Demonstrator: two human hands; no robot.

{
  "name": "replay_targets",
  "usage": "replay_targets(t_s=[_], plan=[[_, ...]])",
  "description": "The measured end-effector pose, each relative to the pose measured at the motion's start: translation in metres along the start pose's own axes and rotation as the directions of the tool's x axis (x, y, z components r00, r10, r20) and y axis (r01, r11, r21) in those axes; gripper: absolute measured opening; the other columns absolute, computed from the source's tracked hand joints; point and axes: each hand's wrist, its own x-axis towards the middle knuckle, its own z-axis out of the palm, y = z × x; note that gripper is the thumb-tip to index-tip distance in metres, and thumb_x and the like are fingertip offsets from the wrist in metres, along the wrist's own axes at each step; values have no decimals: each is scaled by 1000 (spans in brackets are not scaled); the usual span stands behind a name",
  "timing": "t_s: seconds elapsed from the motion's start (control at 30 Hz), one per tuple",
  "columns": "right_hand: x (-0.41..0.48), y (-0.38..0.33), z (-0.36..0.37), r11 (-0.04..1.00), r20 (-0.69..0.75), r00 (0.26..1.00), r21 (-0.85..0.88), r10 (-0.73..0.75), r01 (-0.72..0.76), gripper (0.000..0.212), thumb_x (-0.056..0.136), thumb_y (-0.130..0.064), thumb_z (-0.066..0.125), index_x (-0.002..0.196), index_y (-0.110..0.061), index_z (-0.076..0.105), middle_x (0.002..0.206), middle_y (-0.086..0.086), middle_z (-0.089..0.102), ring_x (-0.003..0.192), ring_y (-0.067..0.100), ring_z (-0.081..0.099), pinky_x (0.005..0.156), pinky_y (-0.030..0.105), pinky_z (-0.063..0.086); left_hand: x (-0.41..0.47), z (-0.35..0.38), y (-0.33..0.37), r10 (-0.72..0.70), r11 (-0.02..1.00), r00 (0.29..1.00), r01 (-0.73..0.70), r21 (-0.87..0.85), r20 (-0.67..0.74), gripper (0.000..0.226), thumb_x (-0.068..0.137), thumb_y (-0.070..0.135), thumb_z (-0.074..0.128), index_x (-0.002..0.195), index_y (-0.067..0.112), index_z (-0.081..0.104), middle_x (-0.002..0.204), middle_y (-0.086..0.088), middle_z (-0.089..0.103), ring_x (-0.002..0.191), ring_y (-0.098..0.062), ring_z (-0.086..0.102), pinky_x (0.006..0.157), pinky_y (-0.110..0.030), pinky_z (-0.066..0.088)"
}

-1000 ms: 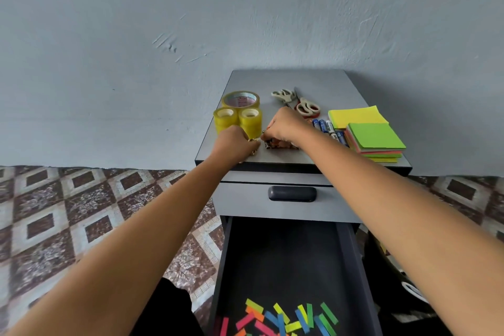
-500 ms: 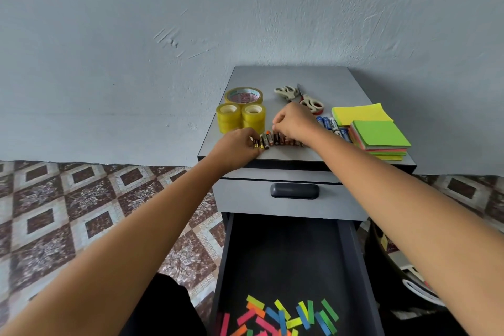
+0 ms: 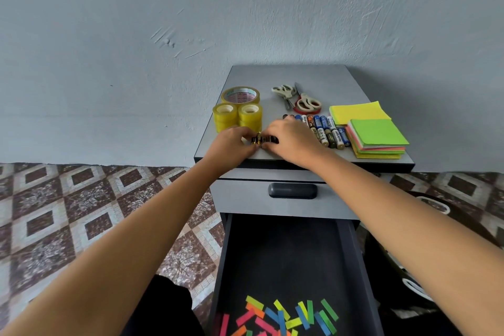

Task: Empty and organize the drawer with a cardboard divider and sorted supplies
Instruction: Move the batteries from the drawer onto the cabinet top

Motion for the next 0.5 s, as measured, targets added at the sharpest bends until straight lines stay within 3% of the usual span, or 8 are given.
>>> replay_targets(t_s=[0.27,0.43,0.5], plan=[[1,1,6,1000,-45,999,1,-2,2,29,94,-34,50,117,-23,65,113,1,63,107,23,49,84,36,45,-3,1,-2,2,1000,999,-2,-10,-34,28,86,28,65,111,15,67,96,0,61,79,-11,51,61,-15,30],[1,1,6,1000,-55,998,10,-2,2,29,94,-33,51,116,-22,66,112,2,63,107,24,50,84,36,45,-6,-1,-1,5,999,999,-7,-40,-53,29,85,27,67,110,12,67,87,4,55,77,-11,50,53,-3,34],[0,1,6,1000,-63,998,17,0,1,29,93,-33,52,116,-21,66,112,2,63,107,23,51,85,36,45,-7,-3,0,4,998,999,-7,-55,-43,30,85,26,67,111,11,66,86,3,54,77,-11,50,53,-6,35]])
